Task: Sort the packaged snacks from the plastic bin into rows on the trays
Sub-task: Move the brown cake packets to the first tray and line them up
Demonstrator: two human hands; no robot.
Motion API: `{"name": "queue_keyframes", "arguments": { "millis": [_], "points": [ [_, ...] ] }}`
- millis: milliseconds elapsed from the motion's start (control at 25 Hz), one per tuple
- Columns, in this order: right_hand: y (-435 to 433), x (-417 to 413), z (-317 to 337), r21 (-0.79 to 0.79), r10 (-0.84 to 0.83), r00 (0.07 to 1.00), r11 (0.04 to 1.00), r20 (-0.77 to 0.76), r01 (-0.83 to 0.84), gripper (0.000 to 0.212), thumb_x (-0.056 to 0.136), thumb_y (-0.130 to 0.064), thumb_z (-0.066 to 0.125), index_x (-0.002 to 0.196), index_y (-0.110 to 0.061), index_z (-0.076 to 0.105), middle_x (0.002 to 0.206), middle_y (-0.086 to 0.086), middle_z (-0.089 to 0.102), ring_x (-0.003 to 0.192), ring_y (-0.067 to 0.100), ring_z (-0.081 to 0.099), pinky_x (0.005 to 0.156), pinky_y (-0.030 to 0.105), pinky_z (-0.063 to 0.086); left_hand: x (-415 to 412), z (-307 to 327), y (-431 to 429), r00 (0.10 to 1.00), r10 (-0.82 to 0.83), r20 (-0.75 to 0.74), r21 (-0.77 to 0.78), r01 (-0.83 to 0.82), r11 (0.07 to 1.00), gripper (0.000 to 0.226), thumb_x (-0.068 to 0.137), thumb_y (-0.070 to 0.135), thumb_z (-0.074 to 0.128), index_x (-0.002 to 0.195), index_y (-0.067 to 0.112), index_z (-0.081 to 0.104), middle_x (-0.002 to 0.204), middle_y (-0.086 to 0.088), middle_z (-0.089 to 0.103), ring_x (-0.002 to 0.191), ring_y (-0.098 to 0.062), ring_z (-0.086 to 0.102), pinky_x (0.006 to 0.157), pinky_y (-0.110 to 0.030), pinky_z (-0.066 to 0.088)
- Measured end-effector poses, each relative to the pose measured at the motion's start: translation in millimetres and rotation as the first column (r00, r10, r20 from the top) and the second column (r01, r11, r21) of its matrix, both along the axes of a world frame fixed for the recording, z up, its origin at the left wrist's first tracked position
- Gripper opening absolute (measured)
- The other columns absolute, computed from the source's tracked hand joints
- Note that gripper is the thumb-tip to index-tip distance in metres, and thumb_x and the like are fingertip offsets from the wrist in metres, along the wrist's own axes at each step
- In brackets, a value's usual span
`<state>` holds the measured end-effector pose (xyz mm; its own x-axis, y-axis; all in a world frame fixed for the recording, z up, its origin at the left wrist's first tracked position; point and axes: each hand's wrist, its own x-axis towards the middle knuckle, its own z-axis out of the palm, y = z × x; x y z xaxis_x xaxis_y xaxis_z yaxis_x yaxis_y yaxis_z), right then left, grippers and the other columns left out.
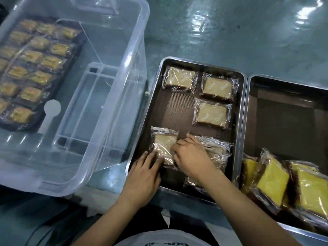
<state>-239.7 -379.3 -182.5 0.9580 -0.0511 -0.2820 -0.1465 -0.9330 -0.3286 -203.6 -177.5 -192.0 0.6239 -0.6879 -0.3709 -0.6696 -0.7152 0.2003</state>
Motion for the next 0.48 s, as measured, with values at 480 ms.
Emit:
{"name": "queue_keyframes", "arguments": {
  "millis": [480],
  "points": [
    [-27,33,-3,-0.092,-0.106,0.994,0.99,-0.01,0.105,0.06,0.097,-0.032,0.048,0.154,-0.017,0.034,0.158,0.002,0.038,0.147,0.022,0.031,0.126,0.043,0.001,24,8,-50,1.0,-0.008,0.029,-0.027,0.009,1.0,0.06,0.094,0.039,0.027,0.147,0.017,0.04,0.143,-0.007,0.046,0.121,-0.028,0.049,0.103,-0.041,0.041]
  ]
}}
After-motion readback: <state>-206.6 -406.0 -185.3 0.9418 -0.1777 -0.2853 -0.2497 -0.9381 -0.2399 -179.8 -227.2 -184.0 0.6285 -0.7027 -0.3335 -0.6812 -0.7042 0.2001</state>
